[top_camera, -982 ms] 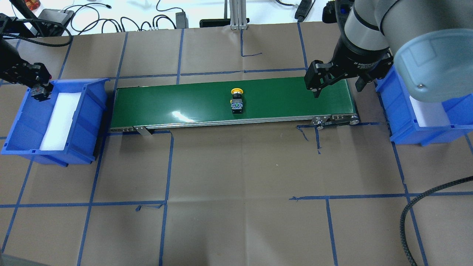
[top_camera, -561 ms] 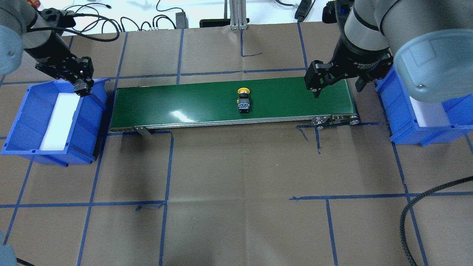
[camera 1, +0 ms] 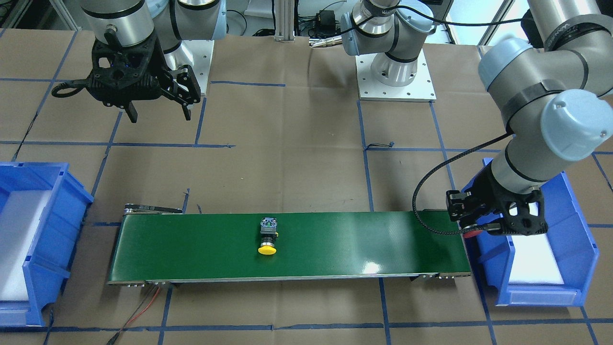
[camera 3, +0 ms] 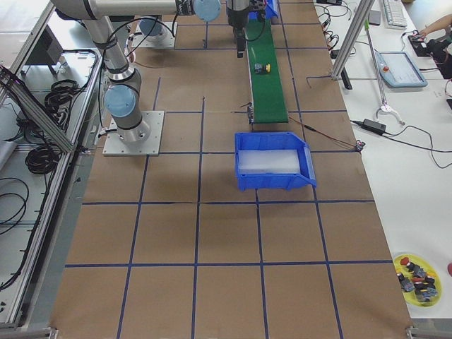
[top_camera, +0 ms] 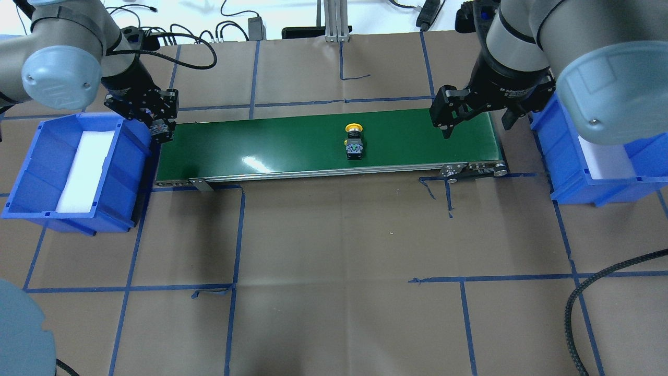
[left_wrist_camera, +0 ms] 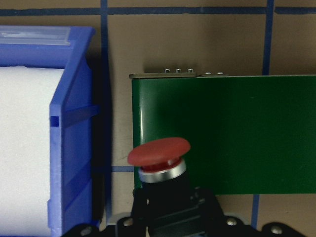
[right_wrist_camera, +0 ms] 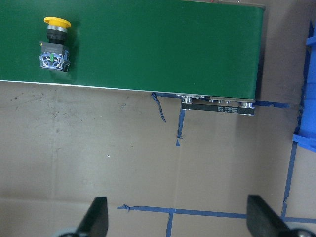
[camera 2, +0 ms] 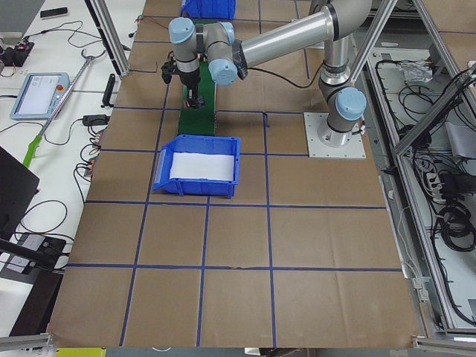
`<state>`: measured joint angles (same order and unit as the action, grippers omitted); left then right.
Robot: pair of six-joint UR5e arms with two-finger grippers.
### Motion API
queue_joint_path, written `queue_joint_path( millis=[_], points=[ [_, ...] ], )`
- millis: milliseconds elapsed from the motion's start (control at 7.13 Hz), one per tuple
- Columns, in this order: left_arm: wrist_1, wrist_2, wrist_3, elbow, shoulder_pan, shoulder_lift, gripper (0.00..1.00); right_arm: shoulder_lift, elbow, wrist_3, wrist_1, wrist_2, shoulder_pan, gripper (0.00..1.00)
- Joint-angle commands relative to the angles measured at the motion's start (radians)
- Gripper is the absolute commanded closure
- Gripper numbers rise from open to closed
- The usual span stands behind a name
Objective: Transport two buttons from left to right
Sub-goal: 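Place the red button on the conveyor with the left gripper and withdraw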
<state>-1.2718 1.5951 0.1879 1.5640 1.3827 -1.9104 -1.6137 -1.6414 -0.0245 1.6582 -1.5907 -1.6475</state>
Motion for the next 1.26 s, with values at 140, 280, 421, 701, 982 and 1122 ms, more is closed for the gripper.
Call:
queue_joint_path(
  millis=[140,280,421,701,982,1122],
  points=[
    [0.037,-0.001,0.001,0.014,0.019,-0.084,1.0,0.001,0.0,0.0,-0.002,0.0,0.0,0.0],
    [0.079,-0.001,0.013,0.046,0.021,-0.085,1.0,0.001,0.0,0.0,-0.002,0.0,0.0,0.0],
    [0.151,0.0,0.021,0.091,0.019,-0.081,1.0,0.001,0.0,0.0,-0.002,0.0,0.0,0.0],
    [0.195,0.0,0.019,0.128,0.019,-0.069,0.59,0.001,0.0,0.0,-0.002,0.0,0.0,0.0],
    [0.19,0.003,0.016,0.094,0.019,-0.055,0.01,0.001,0.0,0.0,-0.003,0.0,0.0,0.0],
    [0.18,0.005,0.016,0.085,0.018,-0.046,0.01,0.001,0.0,0.0,-0.002,0.0,0.0,0.0]
  ],
)
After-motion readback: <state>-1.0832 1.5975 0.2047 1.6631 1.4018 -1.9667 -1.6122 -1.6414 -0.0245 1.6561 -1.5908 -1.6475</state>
